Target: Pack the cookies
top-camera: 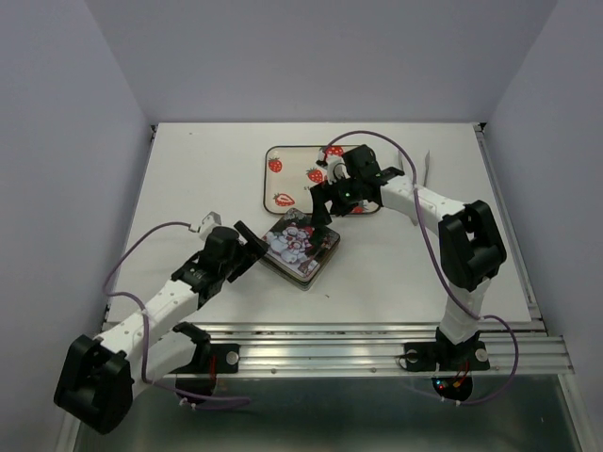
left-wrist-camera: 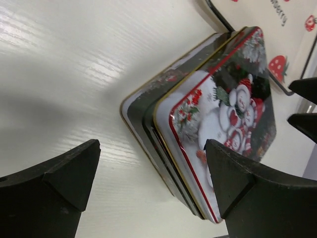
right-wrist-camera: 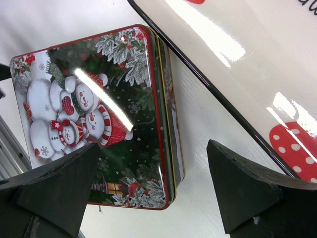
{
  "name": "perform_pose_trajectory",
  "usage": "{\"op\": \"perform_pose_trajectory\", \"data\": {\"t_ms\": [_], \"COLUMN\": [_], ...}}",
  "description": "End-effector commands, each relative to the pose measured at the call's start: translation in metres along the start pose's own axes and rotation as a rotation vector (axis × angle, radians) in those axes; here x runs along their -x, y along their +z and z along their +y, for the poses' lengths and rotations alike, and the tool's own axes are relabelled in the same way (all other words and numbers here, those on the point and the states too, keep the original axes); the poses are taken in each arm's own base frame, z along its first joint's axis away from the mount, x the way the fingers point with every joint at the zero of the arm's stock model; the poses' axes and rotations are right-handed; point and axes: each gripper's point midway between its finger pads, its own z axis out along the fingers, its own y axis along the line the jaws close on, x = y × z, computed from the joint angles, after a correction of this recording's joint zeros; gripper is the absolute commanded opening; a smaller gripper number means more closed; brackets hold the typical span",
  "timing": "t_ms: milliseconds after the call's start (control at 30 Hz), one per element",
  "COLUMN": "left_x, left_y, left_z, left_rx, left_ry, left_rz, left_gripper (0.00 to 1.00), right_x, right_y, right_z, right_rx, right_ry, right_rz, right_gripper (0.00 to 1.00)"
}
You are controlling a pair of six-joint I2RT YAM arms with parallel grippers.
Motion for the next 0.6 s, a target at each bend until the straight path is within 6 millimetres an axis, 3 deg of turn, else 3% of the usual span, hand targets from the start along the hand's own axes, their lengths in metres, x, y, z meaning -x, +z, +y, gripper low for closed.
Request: {"op": "perform_pose_trajectory", "data": {"t_ms": [0, 167, 300, 433, 567], "left_x": [0.014, 0.013, 0.015, 0.009, 0.006], "left_y": [0.019, 0.034, 0.035, 0.037, 0.042], "left_z": [-0.021, -0.024, -0.028, -0.021, -0.018], "left_rx": [-0.08, -0.122, -0.139, -0.124, -0.118], "left_ry": [0.062, 0.064, 0.069, 0.065, 0.071], "left_rz": [0.015, 0.06, 0.057, 0.081, 0.1], "left_gripper": [0.95, 0.88, 0.72, 0.49, 0.39], "right_x": [0.017, 0.012, 0.009, 0.004, -0.007], "right_y": [-0.004, 0.001, 0.004, 0.011, 0.016], "right_z": [0.001, -0.003, -0.006, -0.007, -0.008], "right_rx": [-0.026, -0.033, -0.042, -0.035, -0.024], "right_ry": [-0.033, -0.022, -0.017, 0.025, 0.055], "right_rz": [-0.06, -0.044, -0.034, -0.017, 0.01], "right_gripper": [0.95, 0.95, 0.94, 0.94, 0.93]}}
